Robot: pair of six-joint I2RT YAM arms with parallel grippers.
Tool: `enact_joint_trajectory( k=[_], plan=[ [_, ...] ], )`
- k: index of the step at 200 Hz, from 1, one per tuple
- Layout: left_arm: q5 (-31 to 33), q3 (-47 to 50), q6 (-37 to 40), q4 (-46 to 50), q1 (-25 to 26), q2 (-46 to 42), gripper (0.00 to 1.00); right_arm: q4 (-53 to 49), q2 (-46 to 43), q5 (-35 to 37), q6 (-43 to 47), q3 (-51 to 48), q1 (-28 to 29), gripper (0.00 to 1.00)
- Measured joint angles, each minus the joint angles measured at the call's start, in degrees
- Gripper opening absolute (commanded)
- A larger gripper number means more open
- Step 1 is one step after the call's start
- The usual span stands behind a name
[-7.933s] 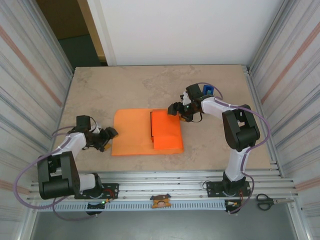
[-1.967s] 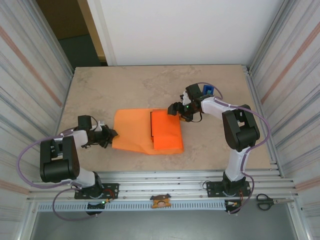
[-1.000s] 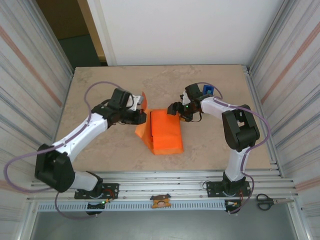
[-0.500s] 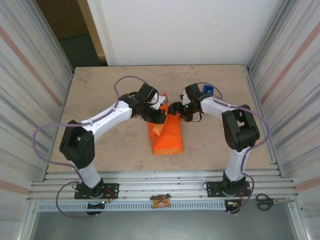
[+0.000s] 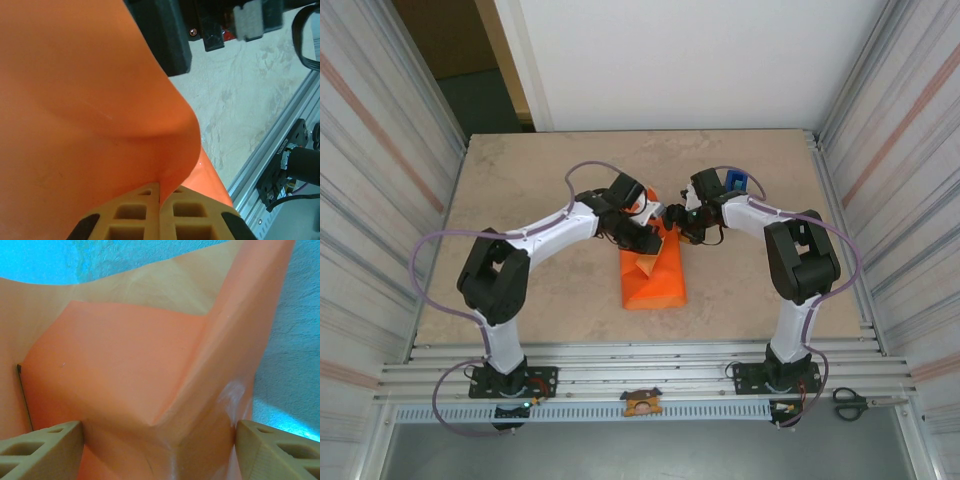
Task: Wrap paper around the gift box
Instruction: Second fold the wrapping paper around the gift box.
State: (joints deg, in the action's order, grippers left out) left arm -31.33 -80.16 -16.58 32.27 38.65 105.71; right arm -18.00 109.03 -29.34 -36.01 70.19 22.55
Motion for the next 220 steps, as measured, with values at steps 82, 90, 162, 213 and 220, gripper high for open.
enact_joint_trajectory(
  k=[82, 90, 162, 213, 220],
  plan=[
    [-2.08, -0.02, -1.81, -2.29, 0.0, 3.54, 0.0, 0.74, -0.33, 0.11, -0.85, -0.68, 0.0, 0.75],
    [-2.19, -0.02, -1.99, -2.47, 0.0, 3.61, 0.0, 1.03, -0.42, 0.17, -0.85, -0.85, 0.0, 0.75],
    [-4.09, 1.14, -3.26, -4.74, -0.02, 4.87, 0.0, 0.81, -0.63, 0.17, -0.7, -0.92, -0.02, 0.75],
    [-5.31, 2.43, -4.92, -7.67, -0.04, 4.87, 0.0, -1.55, -0.63, -0.26, -0.44, 0.11, -0.48, 0.77],
    [-5.35, 2.6, -5.16, -8.11, -0.02, 4.87, 0.0, -1.86, -0.63, -0.46, -0.55, 0.13, -0.74, 0.78]
  ],
)
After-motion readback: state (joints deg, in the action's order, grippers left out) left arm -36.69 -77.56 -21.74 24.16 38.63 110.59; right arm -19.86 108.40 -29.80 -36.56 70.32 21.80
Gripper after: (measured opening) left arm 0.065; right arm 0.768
